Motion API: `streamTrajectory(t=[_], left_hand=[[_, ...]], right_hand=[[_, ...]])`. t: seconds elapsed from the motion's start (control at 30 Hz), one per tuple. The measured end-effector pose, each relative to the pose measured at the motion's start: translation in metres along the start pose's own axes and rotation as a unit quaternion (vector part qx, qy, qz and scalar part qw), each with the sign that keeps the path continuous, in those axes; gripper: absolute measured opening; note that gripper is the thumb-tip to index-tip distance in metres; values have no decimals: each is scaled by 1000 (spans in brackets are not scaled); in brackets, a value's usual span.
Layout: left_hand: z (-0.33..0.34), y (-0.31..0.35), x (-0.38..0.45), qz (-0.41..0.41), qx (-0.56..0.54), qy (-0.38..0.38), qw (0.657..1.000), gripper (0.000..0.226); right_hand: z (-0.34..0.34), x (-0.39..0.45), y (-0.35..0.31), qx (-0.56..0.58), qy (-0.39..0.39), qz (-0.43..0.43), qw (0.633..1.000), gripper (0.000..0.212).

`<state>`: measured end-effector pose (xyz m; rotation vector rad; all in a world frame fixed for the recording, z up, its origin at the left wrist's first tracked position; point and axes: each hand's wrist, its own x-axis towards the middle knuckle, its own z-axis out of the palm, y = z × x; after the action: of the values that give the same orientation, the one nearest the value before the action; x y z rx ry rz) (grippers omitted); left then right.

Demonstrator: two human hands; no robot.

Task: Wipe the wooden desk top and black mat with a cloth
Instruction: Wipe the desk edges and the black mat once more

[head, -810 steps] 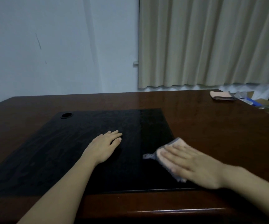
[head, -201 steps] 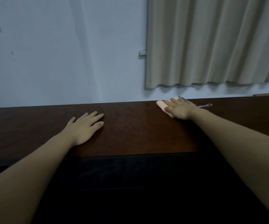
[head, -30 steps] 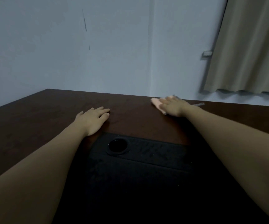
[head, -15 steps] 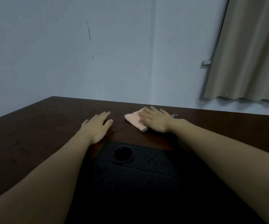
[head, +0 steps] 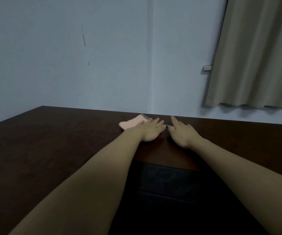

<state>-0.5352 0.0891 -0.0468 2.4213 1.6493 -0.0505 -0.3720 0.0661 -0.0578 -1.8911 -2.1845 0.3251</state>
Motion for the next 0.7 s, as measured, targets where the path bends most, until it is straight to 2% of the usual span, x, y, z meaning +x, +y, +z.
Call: streamTrajectory(t=[0.17,0.27,0.33,0.43,0.57,0.7], left_hand=[[-19,-12,14,1,-108,40,993,47],[-16,-42,28,-64,-49,95,992,46],[-15,-58,25,-114,-22,106,988,47],[-15,-61,11,-66,0,84,994,44],[-13,-45,9,-3,-24,43,999,50],[-14,-39,34,5,4,19,1000,52]], right_hand=[[-7,-4,-11,38,57,9,998,61],[-1,2,-8,18,59,9,998,60],[0,3,-8,14,54,12,998,58],[0,3,-10,8,51,12,999,55],[1,3,-10,13,61,22,998,52],[1,2,-10,22,64,29,997,51]])
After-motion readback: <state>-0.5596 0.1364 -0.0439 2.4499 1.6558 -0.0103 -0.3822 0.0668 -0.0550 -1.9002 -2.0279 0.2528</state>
